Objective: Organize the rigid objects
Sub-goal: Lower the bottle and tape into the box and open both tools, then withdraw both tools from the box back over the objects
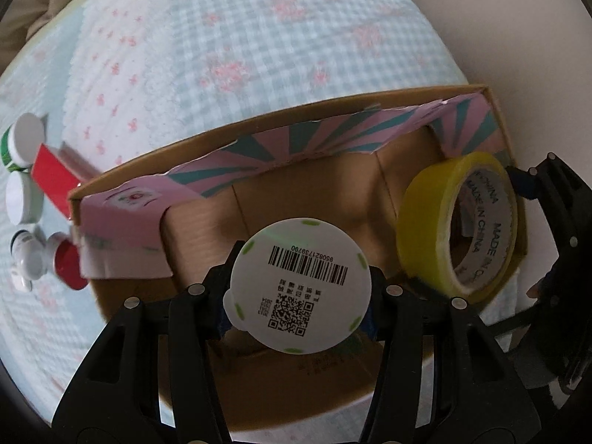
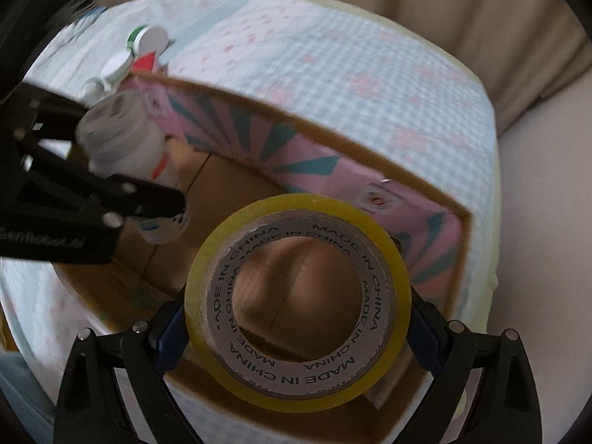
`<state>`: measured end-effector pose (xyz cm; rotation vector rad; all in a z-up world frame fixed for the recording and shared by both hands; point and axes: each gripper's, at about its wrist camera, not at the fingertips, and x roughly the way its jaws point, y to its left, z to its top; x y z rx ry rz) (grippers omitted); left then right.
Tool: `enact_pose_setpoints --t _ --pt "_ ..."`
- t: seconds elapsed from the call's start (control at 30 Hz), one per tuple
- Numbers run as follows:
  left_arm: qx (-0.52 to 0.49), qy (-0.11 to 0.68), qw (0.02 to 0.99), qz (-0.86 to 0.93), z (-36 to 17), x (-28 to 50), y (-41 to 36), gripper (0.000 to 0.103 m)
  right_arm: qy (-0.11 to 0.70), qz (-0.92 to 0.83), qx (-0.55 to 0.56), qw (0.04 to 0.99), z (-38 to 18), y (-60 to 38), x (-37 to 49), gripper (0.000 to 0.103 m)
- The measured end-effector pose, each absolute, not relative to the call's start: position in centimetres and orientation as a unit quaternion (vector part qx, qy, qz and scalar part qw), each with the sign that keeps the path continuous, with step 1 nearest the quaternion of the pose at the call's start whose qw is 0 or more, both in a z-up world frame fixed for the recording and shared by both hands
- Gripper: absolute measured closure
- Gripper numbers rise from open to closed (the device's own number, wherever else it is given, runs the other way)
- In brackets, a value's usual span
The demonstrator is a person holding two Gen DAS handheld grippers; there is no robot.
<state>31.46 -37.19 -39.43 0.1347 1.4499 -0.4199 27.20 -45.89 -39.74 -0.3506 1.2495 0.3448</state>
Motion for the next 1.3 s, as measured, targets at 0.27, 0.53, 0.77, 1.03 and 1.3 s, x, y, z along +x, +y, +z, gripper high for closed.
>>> enact_pose_setpoints --t 0.27,0.53,0.77,1.03,1.3 --pt "0.109 0.647 0.732 -0.183 -39.9 32.1 -37.6 0.054 0.579 0.178 -0.150 0.781 -41.3 -46.1 28.1 0.007" --pt "0.104 0.636 0.744 -0.178 -38.9 32.2 -36.8 0.000 0.573 0.178 -0.106 0.793 -40.8 -47.4 28.4 0.000" --pt "0.101 0.635 0.747 -0.171 -38.3 31.4 -35.9 0.000 0.573 0.176 -0.116 0.792 -40.5 -47.3 27.2 0.000" --pt "0.089 0.628 0.754 -0.174 -36.7 30.3 -35.7 0.000 0.563 0.166 -0.112 0.802 -38.8 -46.8 26.0 0.000" --pt "0.075 0.597 0.778 -0.178 -31.4 28.4 -34.9 0.000 0.529 0.156 -0.132 0.823 -34.7 -46.5 24.5 0.000"
